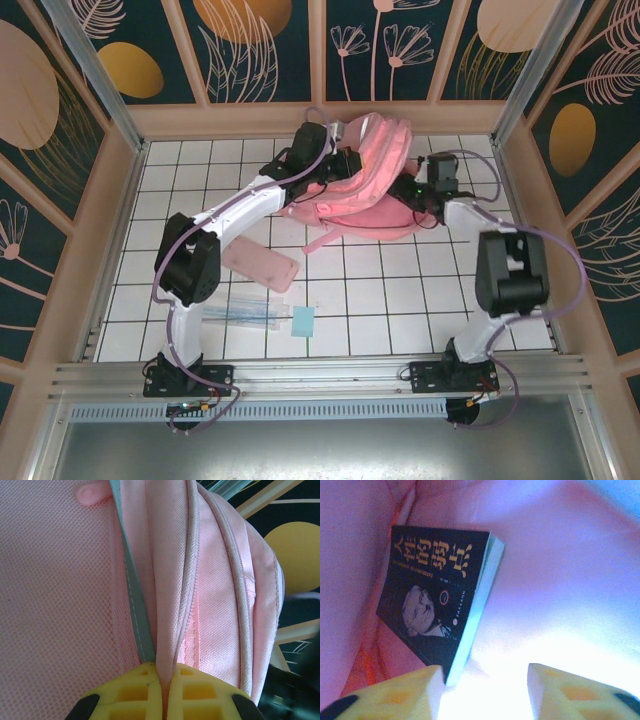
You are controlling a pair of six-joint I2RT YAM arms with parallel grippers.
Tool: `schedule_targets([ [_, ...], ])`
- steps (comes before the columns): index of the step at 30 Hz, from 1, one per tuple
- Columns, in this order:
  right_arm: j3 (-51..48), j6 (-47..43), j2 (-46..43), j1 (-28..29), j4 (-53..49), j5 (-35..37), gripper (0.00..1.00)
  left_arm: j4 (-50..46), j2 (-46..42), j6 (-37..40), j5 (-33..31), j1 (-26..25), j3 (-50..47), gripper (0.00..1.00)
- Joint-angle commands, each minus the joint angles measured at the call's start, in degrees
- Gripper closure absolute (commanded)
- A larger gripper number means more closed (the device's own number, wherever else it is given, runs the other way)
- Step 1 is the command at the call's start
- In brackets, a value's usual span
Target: Pack books, pencil case, and school supplies into a backpack
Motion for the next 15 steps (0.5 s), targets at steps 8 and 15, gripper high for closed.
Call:
schedule_targets([
  [8, -7.67, -1.05, -25.81, -7.09, -8.94, 9.28, 0.01, 4.98, -4.86, 2.97, 0.54, 0.25, 1.00, 0.03],
  [15, -8.16, 1.08, -30.20, -11.00, -5.72, -3.47, 0.01, 5.33, -17.79, 4.17, -10.04, 1.52, -13.31, 0.01],
])
